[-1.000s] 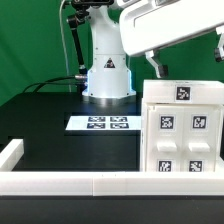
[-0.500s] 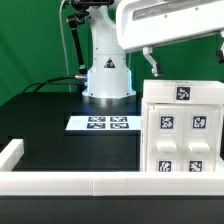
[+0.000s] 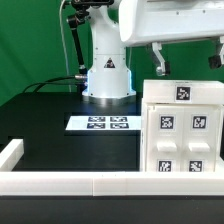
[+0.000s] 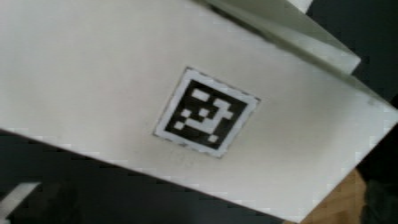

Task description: Assemble cabinet

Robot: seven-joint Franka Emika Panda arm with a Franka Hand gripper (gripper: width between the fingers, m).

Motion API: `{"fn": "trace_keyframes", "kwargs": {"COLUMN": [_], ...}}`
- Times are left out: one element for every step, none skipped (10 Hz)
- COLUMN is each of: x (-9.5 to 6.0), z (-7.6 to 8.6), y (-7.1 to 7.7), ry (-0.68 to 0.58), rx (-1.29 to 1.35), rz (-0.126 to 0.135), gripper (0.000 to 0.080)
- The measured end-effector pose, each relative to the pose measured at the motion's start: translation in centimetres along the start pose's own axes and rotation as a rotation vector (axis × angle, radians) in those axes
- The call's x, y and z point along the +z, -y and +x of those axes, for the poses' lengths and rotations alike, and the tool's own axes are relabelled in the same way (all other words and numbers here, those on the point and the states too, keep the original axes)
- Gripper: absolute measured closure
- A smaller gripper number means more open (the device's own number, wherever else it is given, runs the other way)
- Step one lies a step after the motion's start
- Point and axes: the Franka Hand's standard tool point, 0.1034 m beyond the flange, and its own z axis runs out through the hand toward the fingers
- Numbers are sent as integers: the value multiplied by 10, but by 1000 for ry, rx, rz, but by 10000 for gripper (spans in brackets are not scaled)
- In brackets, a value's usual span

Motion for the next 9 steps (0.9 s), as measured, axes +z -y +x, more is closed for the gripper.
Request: {"fn": "trace_keyframes", "kwargs": {"x": [0, 0, 1, 4, 5, 5, 6, 6, 8], "z": [-1, -2, -3, -5, -5, -6, -8, -8, -10], "y": [-2, -4, -2, 0, 1, 1, 1, 1, 1], "ry": [3, 8, 19, 35, 54, 70, 83, 95, 109], "rx": [-122, -254, -396, -481, -632, -743, -798, -876, -943], "rz": [-4, -6, -10, -15, -30, -41, -42, -47, -51], "gripper": [2, 2, 2, 2, 2, 2, 2, 2, 2]}}
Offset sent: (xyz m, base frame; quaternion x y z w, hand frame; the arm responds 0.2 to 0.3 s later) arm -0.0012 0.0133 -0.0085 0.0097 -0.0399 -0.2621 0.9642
